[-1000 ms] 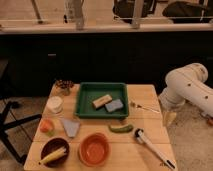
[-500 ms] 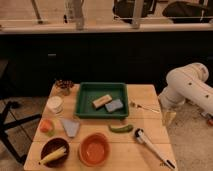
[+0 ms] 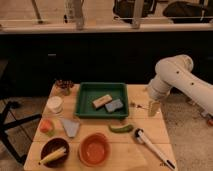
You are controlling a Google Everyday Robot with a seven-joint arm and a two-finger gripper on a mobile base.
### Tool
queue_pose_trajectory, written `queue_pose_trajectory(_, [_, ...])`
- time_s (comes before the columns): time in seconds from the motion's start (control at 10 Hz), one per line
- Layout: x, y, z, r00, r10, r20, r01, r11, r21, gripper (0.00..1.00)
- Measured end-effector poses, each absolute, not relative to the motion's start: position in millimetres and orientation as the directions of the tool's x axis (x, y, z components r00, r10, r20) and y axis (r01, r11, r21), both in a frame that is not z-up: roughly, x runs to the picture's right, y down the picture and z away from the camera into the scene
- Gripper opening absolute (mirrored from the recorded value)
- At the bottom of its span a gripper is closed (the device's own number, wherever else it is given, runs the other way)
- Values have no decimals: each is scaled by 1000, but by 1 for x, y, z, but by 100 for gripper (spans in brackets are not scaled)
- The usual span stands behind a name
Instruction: Place grapes in paper cup
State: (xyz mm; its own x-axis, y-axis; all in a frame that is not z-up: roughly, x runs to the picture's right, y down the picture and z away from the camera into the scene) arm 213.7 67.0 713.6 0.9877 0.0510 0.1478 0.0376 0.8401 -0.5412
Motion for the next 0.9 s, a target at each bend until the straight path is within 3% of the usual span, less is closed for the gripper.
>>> queue_pose_trajectory(0.9, [124, 25, 749, 959, 76, 274, 40, 918, -396, 80])
